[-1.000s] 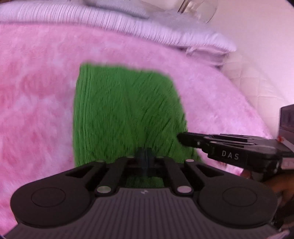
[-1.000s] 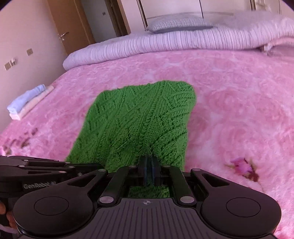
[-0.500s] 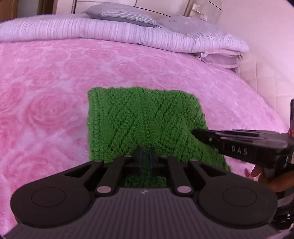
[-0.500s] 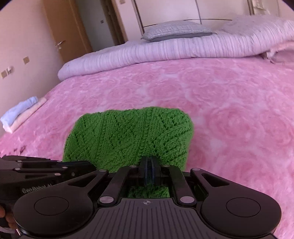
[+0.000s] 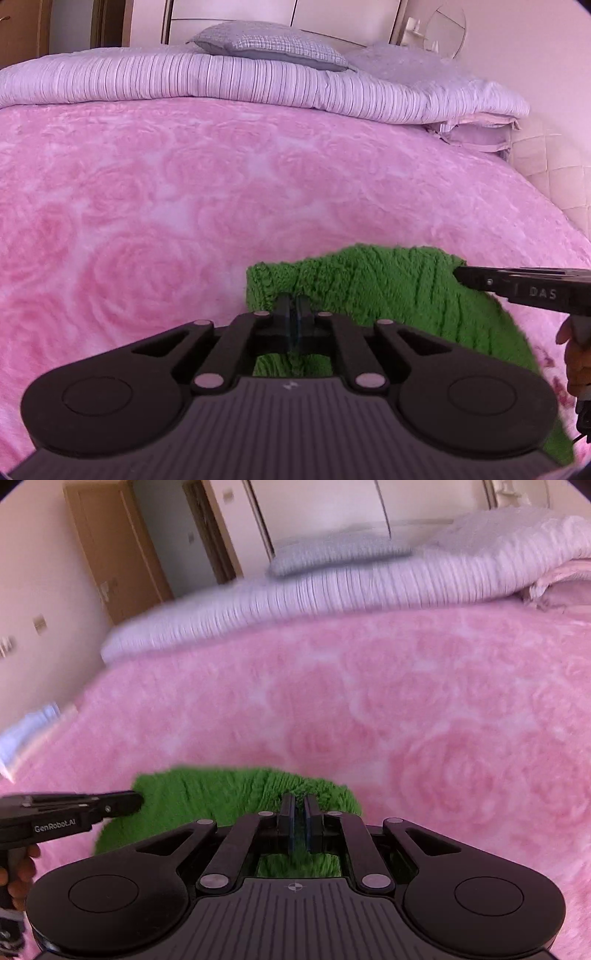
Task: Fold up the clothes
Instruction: 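Open both grippers and lift them off the folded vest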
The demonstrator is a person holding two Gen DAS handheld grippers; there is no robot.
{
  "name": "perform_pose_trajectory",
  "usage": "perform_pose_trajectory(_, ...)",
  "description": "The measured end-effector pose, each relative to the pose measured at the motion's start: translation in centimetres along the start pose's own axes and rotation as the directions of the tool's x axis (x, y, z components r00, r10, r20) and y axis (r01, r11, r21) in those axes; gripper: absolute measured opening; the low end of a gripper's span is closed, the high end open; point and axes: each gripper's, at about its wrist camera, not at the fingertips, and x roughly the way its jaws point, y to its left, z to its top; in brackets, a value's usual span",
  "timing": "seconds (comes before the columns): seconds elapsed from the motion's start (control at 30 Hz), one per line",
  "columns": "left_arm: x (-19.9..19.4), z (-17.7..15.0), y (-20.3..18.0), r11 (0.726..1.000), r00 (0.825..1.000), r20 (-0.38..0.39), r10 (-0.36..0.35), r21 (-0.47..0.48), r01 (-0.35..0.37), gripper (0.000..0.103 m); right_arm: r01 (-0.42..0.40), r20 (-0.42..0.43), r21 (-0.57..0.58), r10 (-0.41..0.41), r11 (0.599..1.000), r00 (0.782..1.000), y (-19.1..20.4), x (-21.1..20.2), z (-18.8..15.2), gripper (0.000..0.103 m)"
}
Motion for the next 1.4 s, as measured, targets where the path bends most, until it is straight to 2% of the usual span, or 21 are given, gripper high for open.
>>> perform_pose_trajectory(0.17,-0.7,0.5,0.1,1.000,1.000,-0.001,0.006,0.013,-0.006,0.004,0.007,-0.017,-0.025,-0.007,1.000,1.000,-0.2,0.1,0.2,0.008)
perform_pose_trajectory(0.3,-4.2,0.9,-0.3,1.000,0.999,0.047,0.001,-0.008,0.000,0.003,-0.035,0.050,0.009,0.034,0.999,0.998,-0.3,-4.2,0.2,0.008)
perform_pose_trajectory(0.37,-5.8,0.5,-0.7,0.999,0.998,0.052,-0.038,-0.017,0.039,0.003,-0.062,0.058,0.018,0.061,0.998,0.996,-0.2,-6.4,-0.3,0.008)
perform_pose_trajectory(0.43,-6.4,-0.3,-1.2,0.998,0.997,0.038,-0.066,-0.019,0.067,0.003,-0.073,0.053,0.013,0.073,0.997,0.996,0.4,-7.5,-1.2,0.008)
perform_pose_trajectory(0.57,-3.9,-2.4,-1.3,0.999,0.999,-0.050,-0.009,-0.037,0.007,0.003,-0.070,-0.010,0.014,0.070,0.997,0.998,1.7,-6.7,-3.2,0.008)
perform_pose_trajectory(0.73,-4.4,-2.9,-0.7,0.998,0.998,-0.061,-0.002,-0.063,-0.002,0.002,-0.026,-0.031,-0.045,0.024,0.999,0.999,3.2,-6.2,-3.5,0.008)
perform_pose_trajectory(0.8,-5.7,-2.8,-1.0,0.998,0.999,-0.048,0.005,-0.061,-0.008,0.003,-0.013,-0.033,-0.063,0.011,0.998,0.999,3.7,-6.4,-3.5,0.008)
perform_pose_trajectory(0.97,-11.0,-4.2,-2.2,0.996,1.000,-0.020,-0.020,-0.089,0.018,0.002,-0.043,0.013,-0.069,0.044,0.997,0.999,4.5,-11.7,-4.9,0.008)
perform_pose_trajectory(1.1,-13.8,-6.6,-4.3,0.994,0.998,-0.039,-0.056,-0.093,0.052,0.002,-0.065,-0.006,-0.057,0.065,0.996,0.998,5.6,-15.3,-7.7,0.008)
perform_pose_trajectory(1.2,-14.0,-8.6,-5.5,0.993,0.994,-0.087,-0.072,-0.101,0.063,0.002,-0.069,-0.042,-0.033,0.068,0.997,0.997,6.2,-16.0,-9.8,0.008)
perform_pose_trajectory(1.3,-13.3,-10.3,-6.4,0.999,0.994,-0.110,-0.008,-0.053,0.002,0.003,-0.052,-0.103,-0.020,0.050,0.998,0.993,6.6,-14.6,-11.9,0.008)
perform_pose_trajectory(1.4,-13.5,-10.6,-6.6,0.999,0.994,-0.111,0.021,-0.030,-0.025,0.003,-0.022,-0.118,-0.082,0.012,0.996,0.993,7.6,-14.3,-12.3,0.008)
